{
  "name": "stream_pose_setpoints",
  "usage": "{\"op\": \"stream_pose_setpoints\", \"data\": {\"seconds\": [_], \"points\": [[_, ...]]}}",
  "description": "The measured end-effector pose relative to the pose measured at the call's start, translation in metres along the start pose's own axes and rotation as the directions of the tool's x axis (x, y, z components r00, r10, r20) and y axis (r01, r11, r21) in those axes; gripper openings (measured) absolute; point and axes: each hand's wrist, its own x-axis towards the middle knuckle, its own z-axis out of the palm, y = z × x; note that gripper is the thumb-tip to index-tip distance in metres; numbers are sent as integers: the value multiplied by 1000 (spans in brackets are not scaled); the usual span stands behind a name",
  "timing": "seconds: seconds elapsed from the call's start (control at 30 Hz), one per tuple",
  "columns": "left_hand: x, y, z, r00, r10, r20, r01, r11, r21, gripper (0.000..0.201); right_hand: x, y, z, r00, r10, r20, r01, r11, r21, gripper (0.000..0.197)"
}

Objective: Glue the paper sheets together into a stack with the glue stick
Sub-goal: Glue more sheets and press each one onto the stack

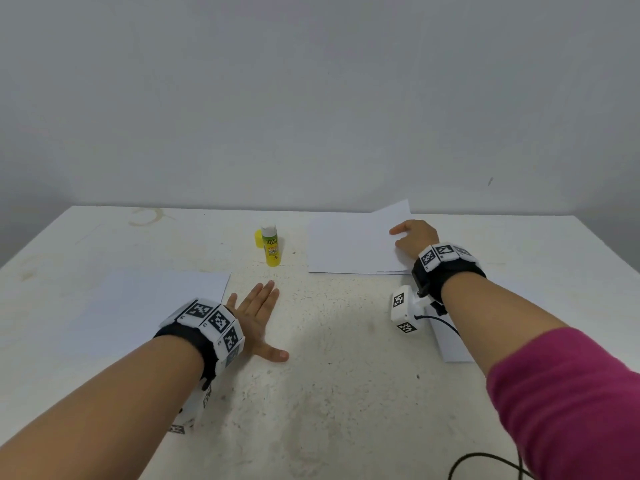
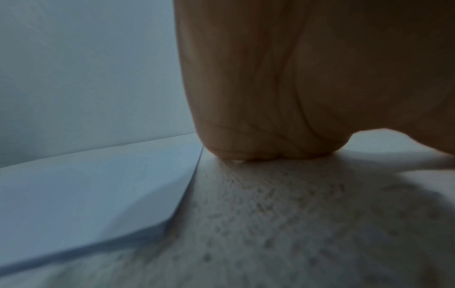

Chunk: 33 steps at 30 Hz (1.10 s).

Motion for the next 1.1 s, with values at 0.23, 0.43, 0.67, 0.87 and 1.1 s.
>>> {"op": "stream_pose_setpoints", "data": {"seconds": [0.23, 0.43, 0.67, 0.87, 1.1], "points": [[0, -2, 1, 1000, 12, 16, -12, 1000, 1, 167, 2, 3, 5, 999, 35, 34, -33, 997, -63, 39], [1, -4, 2, 1000, 29, 7, -29, 999, -30, 167, 5, 2, 7, 993, 51, 108, -18, 957, -289, 30], [3, -5, 3, 999, 40, 4, -40, 998, -40, 168, 2, 2, 7, 993, 95, 73, -46, 865, -499, 27], [0, -4, 2, 999, 42, -8, -43, 998, -42, 169, -10, -16, -21, 960, 91, 266, 39, 894, -446, 50], [-4, 3, 1, 1000, 4, -10, -4, 1000, -11, 172, -80, 12, -46, 926, 74, 369, 66, 933, -354, 78]]}}
